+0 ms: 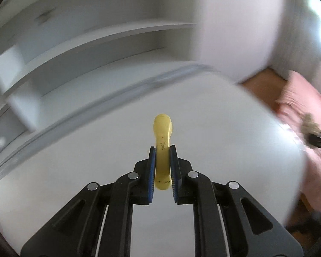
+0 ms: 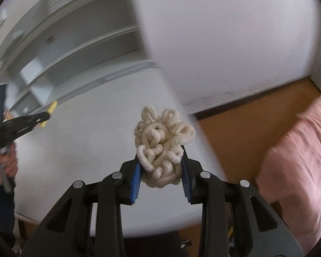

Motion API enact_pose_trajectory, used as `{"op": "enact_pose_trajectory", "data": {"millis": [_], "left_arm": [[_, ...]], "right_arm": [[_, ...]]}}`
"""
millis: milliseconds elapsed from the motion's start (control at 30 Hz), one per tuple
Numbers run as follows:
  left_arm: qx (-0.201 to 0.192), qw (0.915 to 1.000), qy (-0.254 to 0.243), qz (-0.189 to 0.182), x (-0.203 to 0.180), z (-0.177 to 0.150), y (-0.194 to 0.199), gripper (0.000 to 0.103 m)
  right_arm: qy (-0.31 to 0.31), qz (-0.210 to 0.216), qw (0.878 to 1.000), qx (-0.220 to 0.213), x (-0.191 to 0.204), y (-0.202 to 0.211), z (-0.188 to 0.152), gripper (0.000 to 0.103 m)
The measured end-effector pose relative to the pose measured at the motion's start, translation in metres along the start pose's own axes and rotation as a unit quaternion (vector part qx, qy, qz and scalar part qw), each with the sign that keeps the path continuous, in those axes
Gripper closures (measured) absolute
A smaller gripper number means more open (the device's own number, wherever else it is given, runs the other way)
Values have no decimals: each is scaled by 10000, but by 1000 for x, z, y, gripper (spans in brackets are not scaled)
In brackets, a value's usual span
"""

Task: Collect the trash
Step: 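Carry the yellow piece and beige rope toy over to the trash bin, then open left gripper to drop the yellow piece while right gripper drops the rope toy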

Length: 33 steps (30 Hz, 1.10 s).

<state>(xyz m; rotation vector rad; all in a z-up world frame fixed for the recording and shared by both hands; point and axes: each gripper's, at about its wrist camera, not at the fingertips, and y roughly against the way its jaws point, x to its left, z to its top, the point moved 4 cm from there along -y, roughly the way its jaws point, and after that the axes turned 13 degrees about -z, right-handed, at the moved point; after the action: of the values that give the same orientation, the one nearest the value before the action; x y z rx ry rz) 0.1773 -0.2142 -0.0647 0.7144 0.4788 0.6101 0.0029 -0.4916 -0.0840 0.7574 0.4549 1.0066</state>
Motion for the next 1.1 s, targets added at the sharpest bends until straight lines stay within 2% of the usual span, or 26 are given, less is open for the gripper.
{"op": "enact_pose_trajectory", "data": {"millis": [67,133,167,233,267,333,467,633,733,933,1000,1100], "left_arm": [[5,9981,-424,-453,-66,4,-15,91],[13,9941,-762,-776,-114,3,-22,91],[59,9894,-985,-1069,-150,1,-30,91],[162,9826,-1229,-1384,-192,-5,-41,91],[237,9763,-1415,-1617,-223,-9,-49,91],[345,9681,-1636,-1867,-259,-19,-55,91],[675,9474,-2015,-2392,-335,-45,-79,91],[1028,9322,-2272,-2623,-390,-62,-116,91],[1198,9277,-2314,-2674,-408,-73,-133,91],[1442,9183,-2445,-2759,-435,-80,-163,91],[1492,9158,-2476,-2787,-436,-87,-162,91],[1575,9121,-2528,-2818,-443,-94,-165,91]], "right_arm": [[-378,-324,9987,63,-43,1,-21,71],[-725,-572,9956,141,-83,4,-41,71],[-928,-720,9928,215,-105,4,-54,71],[-1265,-978,9865,363,-144,3,-77,71],[-1470,-1134,9814,489,-168,2,-94,71],[-1775,-1369,9715,771,-203,-5,-122,71],[-2230,-1592,9536,1247,-245,-19,-165,71],[-2469,-1725,9393,1646,-278,-33,-203,71],[-2551,-1748,9311,1932,-291,-41,-220,71],[-2687,-1664,9259,2069,-303,-45,-231,69],[-2677,-1752,9241,2090,-305,-45,-232,64],[-2746,-1793,9229,2016,-308,-40,-231,51]]}}
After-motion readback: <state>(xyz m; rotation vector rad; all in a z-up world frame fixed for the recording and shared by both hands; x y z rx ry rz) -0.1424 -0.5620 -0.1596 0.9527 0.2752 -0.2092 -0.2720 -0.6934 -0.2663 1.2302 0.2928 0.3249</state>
